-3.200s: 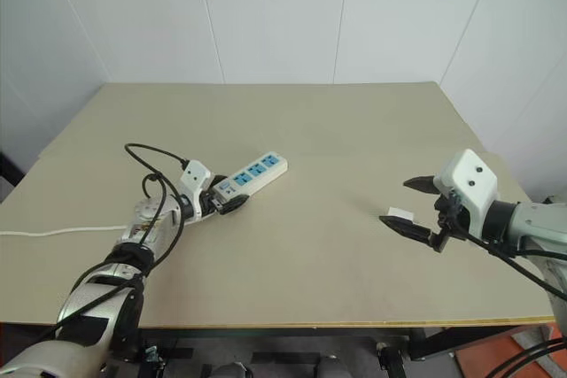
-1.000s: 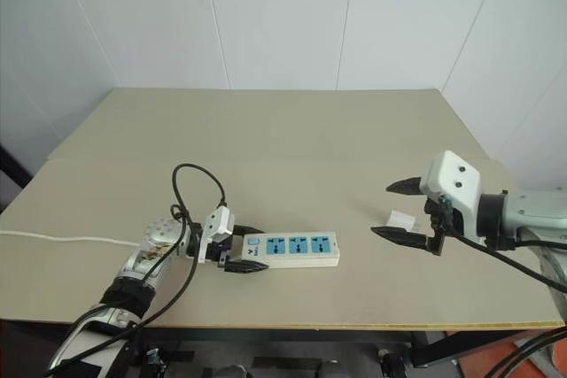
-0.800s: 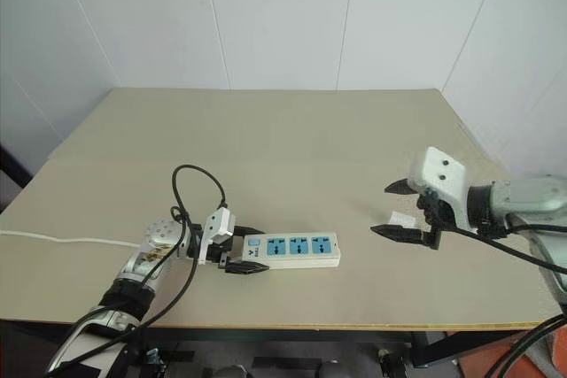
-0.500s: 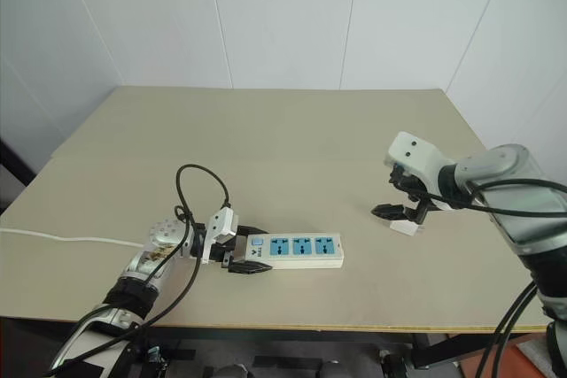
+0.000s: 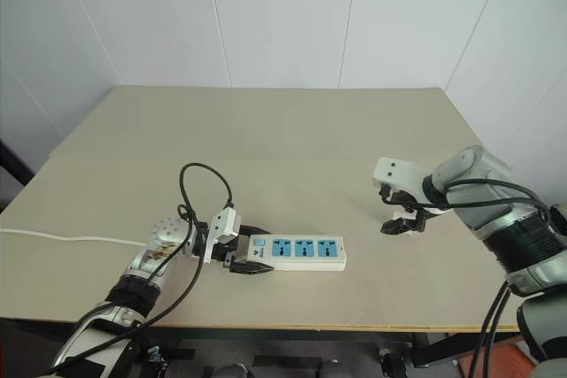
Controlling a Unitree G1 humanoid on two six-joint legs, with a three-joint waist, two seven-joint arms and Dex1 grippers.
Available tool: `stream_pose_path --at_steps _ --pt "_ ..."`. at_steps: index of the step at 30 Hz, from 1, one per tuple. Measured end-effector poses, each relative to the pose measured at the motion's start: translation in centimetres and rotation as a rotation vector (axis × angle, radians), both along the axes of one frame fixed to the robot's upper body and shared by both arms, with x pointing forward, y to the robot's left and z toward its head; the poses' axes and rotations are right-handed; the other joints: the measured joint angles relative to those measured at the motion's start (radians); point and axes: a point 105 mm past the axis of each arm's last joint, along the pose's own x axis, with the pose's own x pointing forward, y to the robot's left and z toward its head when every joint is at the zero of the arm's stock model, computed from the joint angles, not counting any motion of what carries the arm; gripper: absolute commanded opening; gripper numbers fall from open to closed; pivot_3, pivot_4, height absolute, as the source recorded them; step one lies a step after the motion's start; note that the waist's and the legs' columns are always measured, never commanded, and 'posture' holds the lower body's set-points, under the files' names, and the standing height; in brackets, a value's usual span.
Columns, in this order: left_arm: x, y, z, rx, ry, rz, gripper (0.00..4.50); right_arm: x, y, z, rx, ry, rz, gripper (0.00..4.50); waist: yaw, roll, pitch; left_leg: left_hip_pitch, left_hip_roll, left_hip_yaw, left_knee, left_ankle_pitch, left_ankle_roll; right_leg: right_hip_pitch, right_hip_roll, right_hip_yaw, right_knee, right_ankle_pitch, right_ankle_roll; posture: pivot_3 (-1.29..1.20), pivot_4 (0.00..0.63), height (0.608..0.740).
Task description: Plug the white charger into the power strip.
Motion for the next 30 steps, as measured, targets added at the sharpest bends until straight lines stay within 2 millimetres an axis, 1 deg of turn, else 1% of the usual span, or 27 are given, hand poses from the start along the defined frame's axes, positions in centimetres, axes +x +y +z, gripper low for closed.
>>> stream_pose_path --at_steps 4,9,16,22,25,27,30 --pt "0.0 0.0 0.1 0.001 -0.001 -0.009 3.31 0.3 0.1 -0.9 -0.014 0.025 0.032 4.5 0.0 0.0 0.0 -0.003 0.0 0.0 0.0 0.0 0.0 -0.004 0.0 0.0 0.001 0.0 0.0 0.0 0.15 0.74" --pt "-0.1 0.0 0.1 0.001 -0.001 -0.013 3.31 0.6 -0.5 -1.2 -0.041 0.041 0.031 4.5 -0.002 0.0 0.0 -0.005 0.0 0.0 0.001 0.0 0.0 -0.007 0.0 0.001 0.002 0.0 0.0 0.0 0.15 0.74" --pt "-0.1 0.0 0.1 0.001 -0.001 -0.014 3.31 1.4 0.1 -1.8 -0.048 0.066 0.044 4.5 -0.002 0.0 0.0 -0.005 0.0 0.001 0.001 0.0 0.0 -0.007 0.0 0.001 0.002 0.0 -0.001 0.0 0.15 0.74" --pt "0.1 0.1 0.2 0.005 0.0 -0.011 3.31 2.6 0.0 -2.6 -0.046 0.138 -0.033 4.5 -0.004 0.0 0.0 -0.005 0.0 0.001 0.001 0.0 0.0 -0.008 0.0 0.001 0.003 0.001 -0.001 0.0 0.15 0.74" --pt "0.2 0.2 0.3 0.008 0.001 -0.015 3.31 3.1 -0.2 -2.2 -0.053 0.138 -0.06 4.5 -0.004 0.0 0.0 -0.005 0.0 0.001 0.001 0.0 0.0 -0.008 0.0 0.001 0.003 0.001 -0.001 0.0 0.15 0.74" --pt "0.2 0.2 0.3 0.009 -0.001 -0.015 3.31 3.3 -0.4 -1.9 -0.071 0.132 -0.061 4.5 -0.005 0.001 0.0 -0.005 0.0 0.001 0.001 0.0 0.0 -0.008 0.0 0.001 0.003 0.001 -0.001 0.0 0.15 0.74" --pt "0.2 0.3 0.3 0.009 -0.001 -0.013 3.31 3.2 -1.0 -2.3 -0.099 0.146 -0.071 4.5 -0.006 0.001 0.0 -0.005 0.0 0.001 0.001 0.0 0.0 -0.008 0.0 0.001 0.003 0.001 -0.001 0.0 0.15 0.74"
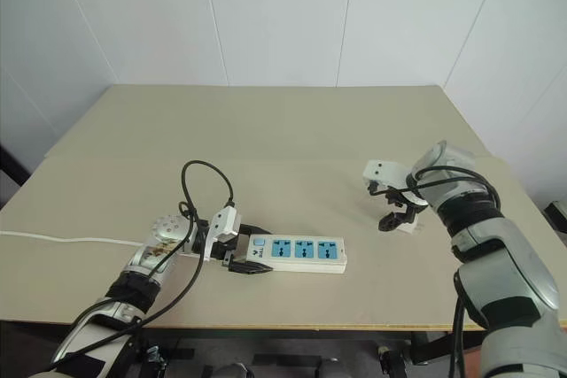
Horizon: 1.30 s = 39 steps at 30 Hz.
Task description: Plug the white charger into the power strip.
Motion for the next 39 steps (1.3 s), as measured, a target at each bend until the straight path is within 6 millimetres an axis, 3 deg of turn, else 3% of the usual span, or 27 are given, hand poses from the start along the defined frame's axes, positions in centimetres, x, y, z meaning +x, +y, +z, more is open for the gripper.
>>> stream_pose_path --at_steps 9,20,31,32,39 --pt "0.0 0.1 0.0 0.003 0.0 0.002 3.31 -0.2 -1.0 -0.5 -0.042 0.025 -0.014 4.5 -0.004 0.0 0.0 0.0 0.0 0.0 0.0 0.0 0.0 0.0 0.0 0.0 0.0 0.0 0.0 0.0 0.15 0.74" --pt "0.0 0.1 0.0 0.004 0.001 0.005 3.31 0.0 -0.8 -0.6 -0.071 0.032 -0.011 4.5 -0.004 0.0 0.0 0.001 0.0 0.0 0.0 0.0 0.0 0.002 0.0 0.0 0.0 0.0 0.0 0.0 0.15 0.74" --pt "-0.1 0.3 -0.2 0.006 0.0 0.016 3.31 -0.6 -0.1 -1.2 -0.053 0.085 0.035 1.35 -0.011 0.0 -0.001 0.005 0.0 0.0 0.0 0.0 0.0 0.005 0.0 0.0 0.0 0.0 0.0 0.0 0.15 0.74" --pt "-0.1 0.3 -0.2 0.006 0.0 0.017 3.31 -0.6 0.0 -1.2 -0.053 0.083 0.039 1.17 -0.011 0.0 -0.001 0.005 0.0 0.0 0.0 0.0 0.0 0.006 0.0 0.0 0.001 0.0 0.0 0.0 0.15 0.74" --pt "-0.1 0.4 -0.3 0.008 0.002 0.018 3.31 -0.8 0.1 -1.2 -0.056 0.059 0.063 1.17 -0.014 0.0 -0.001 0.008 0.0 -0.001 0.0 0.0 0.0 0.009 0.0 -0.001 0.0 0.0 0.0 0.0 0.15 0.74"
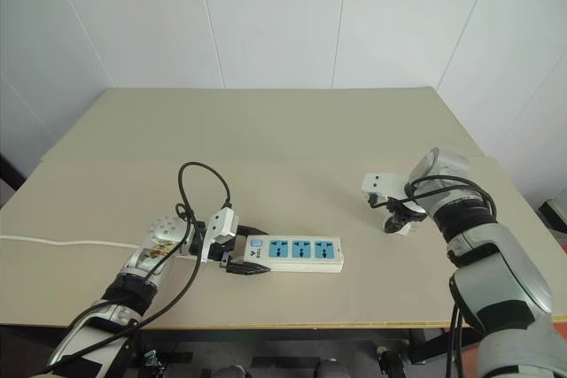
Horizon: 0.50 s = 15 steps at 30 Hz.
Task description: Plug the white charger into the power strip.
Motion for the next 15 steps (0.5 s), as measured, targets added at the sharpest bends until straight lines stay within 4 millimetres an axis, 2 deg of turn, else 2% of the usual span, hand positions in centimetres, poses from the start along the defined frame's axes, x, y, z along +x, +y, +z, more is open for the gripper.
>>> stream_pose_path --at_steps 6,9,12,15 --pt "0.1 0.0 0.0 0.006 0.006 -0.009 3.31 0.1 0.1 0.3 0.015 -0.015 -0.012 1.17 -0.002 0.0 0.0 -0.001 0.0 0.0 0.0 0.0 0.0 -0.001 0.0 0.0 0.0 0.0 0.0 0.0 0.15 0.74" --pt "0.1 0.0 0.1 0.008 0.003 -0.016 3.31 0.3 0.4 1.4 0.057 -0.059 -0.006 1.17 -0.003 0.0 0.0 -0.005 0.0 0.0 0.0 0.0 0.0 -0.006 0.0 0.0 0.001 0.0 0.0 0.0 0.15 0.74" --pt "0.2 0.1 0.3 0.015 -0.001 -0.021 3.31 0.4 2.7 5.2 0.266 -0.172 0.052 1.17 -0.006 0.001 0.0 -0.008 0.0 0.0 0.0 0.0 0.0 -0.01 0.0 0.0 0.002 0.0 0.0 0.0 0.15 0.74" --pt "0.3 0.1 0.4 0.019 -0.005 -0.027 3.31 -0.3 5.4 9.4 0.483 -0.277 0.136 1.17 -0.005 0.001 0.0 -0.008 0.0 -0.001 0.0 0.0 0.0 -0.009 0.0 0.0 0.002 0.0 0.0 0.0 0.15 0.74"
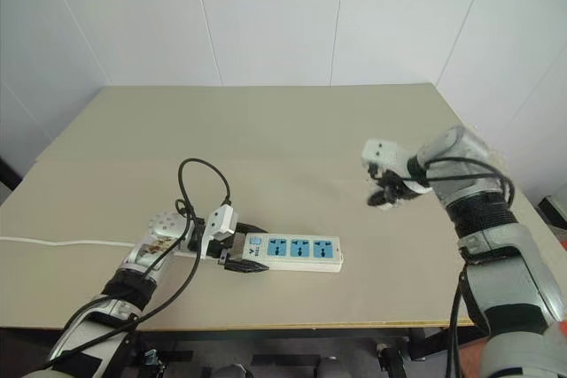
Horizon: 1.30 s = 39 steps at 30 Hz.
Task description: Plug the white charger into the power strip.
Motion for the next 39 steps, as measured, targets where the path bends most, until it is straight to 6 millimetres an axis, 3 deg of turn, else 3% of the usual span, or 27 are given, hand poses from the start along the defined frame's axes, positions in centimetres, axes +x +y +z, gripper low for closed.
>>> stream_pose_path --at_steps 3,7,13,19,27,35,39 --pt "0.1 -0.1 0.0 0.003 0.0 -0.003 3.31 -1.3 1.9 1.7 0.153 -0.056 0.073 1.17 0.003 0.0 0.0 0.0 0.0 -0.001 0.0 0.0 0.0 0.001 0.0 -0.001 0.0 0.0 0.0 0.0 0.15 0.74" --pt "0.2 -0.1 0.0 0.009 0.002 -0.008 3.31 -2.0 3.5 -0.5 0.272 -0.056 0.07 1.17 0.001 0.0 0.0 0.0 0.0 -0.001 0.001 0.0 0.0 0.0 0.0 -0.001 0.001 0.0 0.0 0.0 0.15 0.74" --pt "0.3 -0.2 0.0 0.004 -0.003 -0.01 3.31 -3.1 7.5 -2.3 0.506 -0.099 0.09 1.17 0.002 0.0 0.0 -0.001 -0.001 -0.001 0.001 0.0 0.0 0.0 0.0 0.0 0.007 0.0 0.0 0.0 0.15 0.74" --pt "0.4 -0.2 0.1 -0.001 -0.002 0.008 3.31 -5.3 9.0 -3.3 0.616 -0.044 0.206 1.17 0.004 0.0 0.0 0.0 0.0 -0.001 0.001 0.0 0.0 0.0 0.0 -0.001 0.007 0.0 0.0 0.0 0.15 0.74" --pt "0.0 -0.2 -0.3 -0.019 -0.002 0.05 3.31 -7.0 10.4 -4.3 0.665 0.068 0.316 1.17 0.0 0.0 0.0 0.002 0.0 -0.001 0.001 0.0 0.0 0.001 0.0 0.0 0.006 0.0 0.0 0.0 0.15 0.74" --pt "-0.2 -0.2 -0.3 -0.02 0.001 0.063 3.31 -7.1 13.2 -5.7 0.686 0.11 0.35 1.17 0.0 0.0 0.0 0.002 0.0 -0.001 0.001 0.0 0.0 0.001 0.0 -0.001 0.006 -0.001 0.0 0.0 0.15 0.74" --pt "-0.2 -0.2 -0.3 -0.019 0.006 0.064 3.31 -6.5 13.6 -6.5 0.69 0.075 0.328 1.17 0.0 0.0 0.0 0.002 0.0 -0.001 0.001 0.0 0.0 0.001 0.0 -0.001 0.006 -0.001 0.0 0.0 0.15 0.74"
